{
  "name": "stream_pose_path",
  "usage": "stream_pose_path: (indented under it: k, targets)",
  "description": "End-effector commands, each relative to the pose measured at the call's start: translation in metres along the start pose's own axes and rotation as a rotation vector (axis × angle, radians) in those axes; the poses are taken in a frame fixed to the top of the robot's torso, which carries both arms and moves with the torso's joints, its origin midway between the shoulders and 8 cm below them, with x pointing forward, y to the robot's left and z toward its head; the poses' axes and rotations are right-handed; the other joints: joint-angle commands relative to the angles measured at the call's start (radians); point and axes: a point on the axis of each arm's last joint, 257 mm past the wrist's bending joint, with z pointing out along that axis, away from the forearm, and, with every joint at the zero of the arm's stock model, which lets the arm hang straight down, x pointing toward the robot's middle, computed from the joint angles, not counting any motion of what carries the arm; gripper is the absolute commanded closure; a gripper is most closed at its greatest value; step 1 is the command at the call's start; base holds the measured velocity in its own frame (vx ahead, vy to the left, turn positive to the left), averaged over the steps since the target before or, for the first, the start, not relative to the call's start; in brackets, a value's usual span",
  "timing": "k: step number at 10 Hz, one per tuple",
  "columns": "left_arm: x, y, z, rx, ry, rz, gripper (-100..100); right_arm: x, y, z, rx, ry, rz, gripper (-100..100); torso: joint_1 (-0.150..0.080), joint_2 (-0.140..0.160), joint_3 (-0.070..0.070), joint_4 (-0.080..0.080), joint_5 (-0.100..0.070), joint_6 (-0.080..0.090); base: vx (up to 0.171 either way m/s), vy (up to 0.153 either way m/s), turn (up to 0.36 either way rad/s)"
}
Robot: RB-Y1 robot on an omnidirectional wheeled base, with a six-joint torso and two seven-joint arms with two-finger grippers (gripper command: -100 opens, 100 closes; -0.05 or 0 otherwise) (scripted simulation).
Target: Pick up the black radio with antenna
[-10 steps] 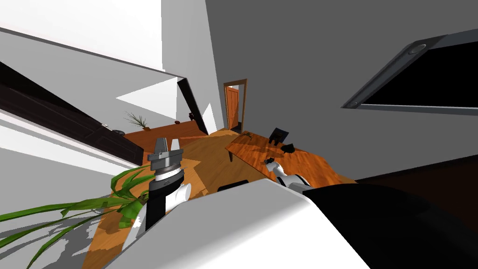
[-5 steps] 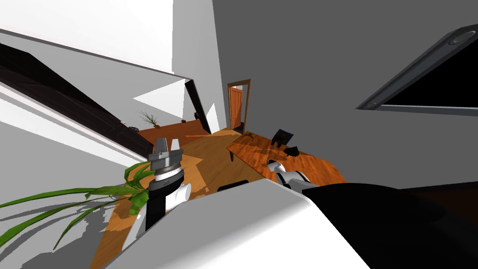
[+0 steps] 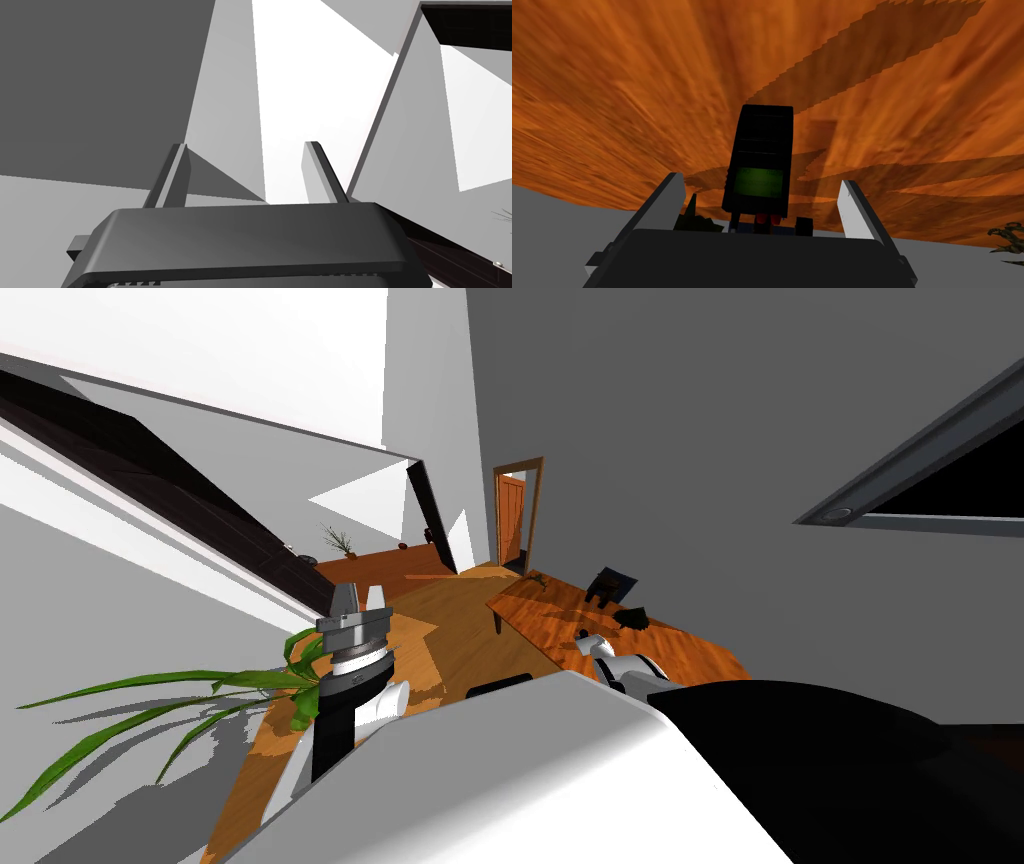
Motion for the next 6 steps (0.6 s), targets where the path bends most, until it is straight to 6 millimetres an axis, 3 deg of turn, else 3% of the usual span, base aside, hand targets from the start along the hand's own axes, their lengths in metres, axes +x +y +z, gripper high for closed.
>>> stream_pose_path:
  k: [1, 3, 5, 6]
  targets:
    - [0.0, 0.0, 0.0, 0.0, 0.0, 0.0, 0, 0.002, -0.003, 0.001, 0.004, 0.003, 0.001, -100, 0.0, 0.0, 0.0, 0.0, 0.0, 0.0, 0.002, -0.01, -0.028]
    - [0.0, 0.0, 0.0, 0.0, 0.0, 0.0, 0, -0.002, -0.025, 0.002, 0.059, 0.022, -0.024, -100, 0.002, 0.0, 0.0, 0.0, 0.001, -0.001, 0.01, -0.062, 0.161]
    - [0.0, 0.0, 0.0, 0.0, 0.0, 0.0, 0, -0.034, 0.007, -0.004, -0.004, -0.043, -0.019, -100, -0.003, -0.001, 0.0, 0.0, -0.001, -0.001, 0.014, -0.095, 0.063]
    - [0.0, 0.0, 0.0, 0.0, 0.0, 0.0, 0, -0.028, 0.003, -0.003, 0.004, -0.031, -0.019, -100, -0.001, -0.001, -0.001, 0.0, 0.0, 0.0, 0.006, -0.011, -0.015]
